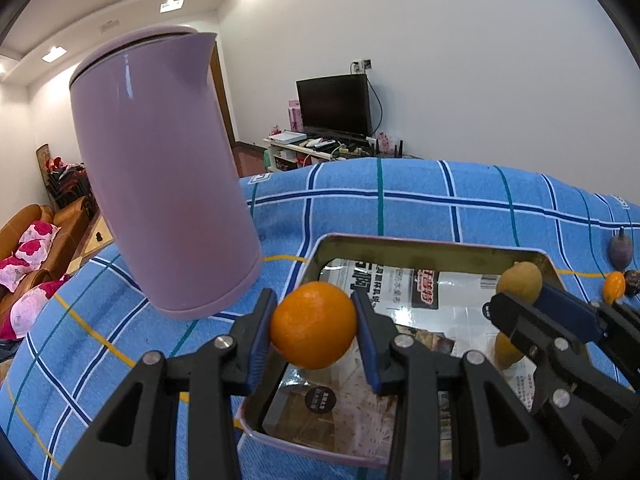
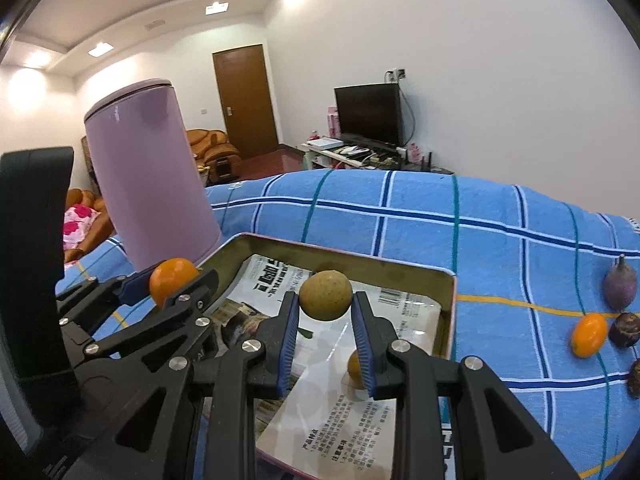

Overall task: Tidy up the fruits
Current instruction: 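Lower the orange into the tin box and open the left gripper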

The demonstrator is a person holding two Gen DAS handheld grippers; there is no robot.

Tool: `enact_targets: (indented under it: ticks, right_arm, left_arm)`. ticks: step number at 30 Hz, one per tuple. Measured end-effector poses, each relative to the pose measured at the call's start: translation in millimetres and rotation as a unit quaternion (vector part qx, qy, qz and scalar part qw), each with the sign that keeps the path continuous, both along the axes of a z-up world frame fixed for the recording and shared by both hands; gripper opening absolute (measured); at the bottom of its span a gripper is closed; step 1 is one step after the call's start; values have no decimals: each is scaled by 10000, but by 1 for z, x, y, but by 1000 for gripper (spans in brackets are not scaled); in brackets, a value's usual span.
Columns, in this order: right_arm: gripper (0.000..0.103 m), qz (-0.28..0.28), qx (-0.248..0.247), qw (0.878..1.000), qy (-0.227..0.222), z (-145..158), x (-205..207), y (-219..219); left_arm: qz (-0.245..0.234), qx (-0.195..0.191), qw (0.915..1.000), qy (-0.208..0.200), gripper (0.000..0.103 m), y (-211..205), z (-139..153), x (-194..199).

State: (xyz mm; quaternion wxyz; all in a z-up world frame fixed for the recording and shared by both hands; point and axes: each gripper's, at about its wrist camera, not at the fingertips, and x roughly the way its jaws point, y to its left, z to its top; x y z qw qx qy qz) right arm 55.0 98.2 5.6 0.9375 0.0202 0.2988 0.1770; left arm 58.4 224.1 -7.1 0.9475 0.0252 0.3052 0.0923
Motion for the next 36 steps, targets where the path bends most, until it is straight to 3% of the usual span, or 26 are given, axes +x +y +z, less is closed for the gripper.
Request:
enact_targets:
  ticks: [10,13,15,21,22,24,28,30,36]
  right_arm:
    - [40,4,193,9998,10,1,-3,-5]
    - [53,-271,280,9989,-269,6,-12,-14]
    - [70,-526,367,9965,-544,11,-22,-21]
    - [72,-1080,283,9896,-906,18,-32,-33]
    - [72,-1129,274,9894,-876,17,-32,-34]
    - [72,-1195,274,9893,-795,15,-29,-36]
    - [72,-1256,327,9882,-811,15,-31,-39]
    - [72,-1265,324,9878,-846,16,-32,-39]
    - [73,-1492,185,9809,-1232,20,-44,-39]
  left_arm:
    - [5,-25,10000,-22,41,1,0,0]
    - [-31,-9,10000,-70,41,0,0,-2]
    - [-75,24,9999,-91,41,-3,1,-3]
    - [-16,40,10000,-90,43,-3,1,-3]
    - [-2,40,9999,-96,44,-3,1,-3]
    - [45,65,9999,-117,62,-2,2,-4]
    - [58,71,9997,-247,75,-4,4,-7]
    - [110,103,9996,-257,88,-4,4,-8]
    - [266,-7,9988,-415,99,0,7,-11]
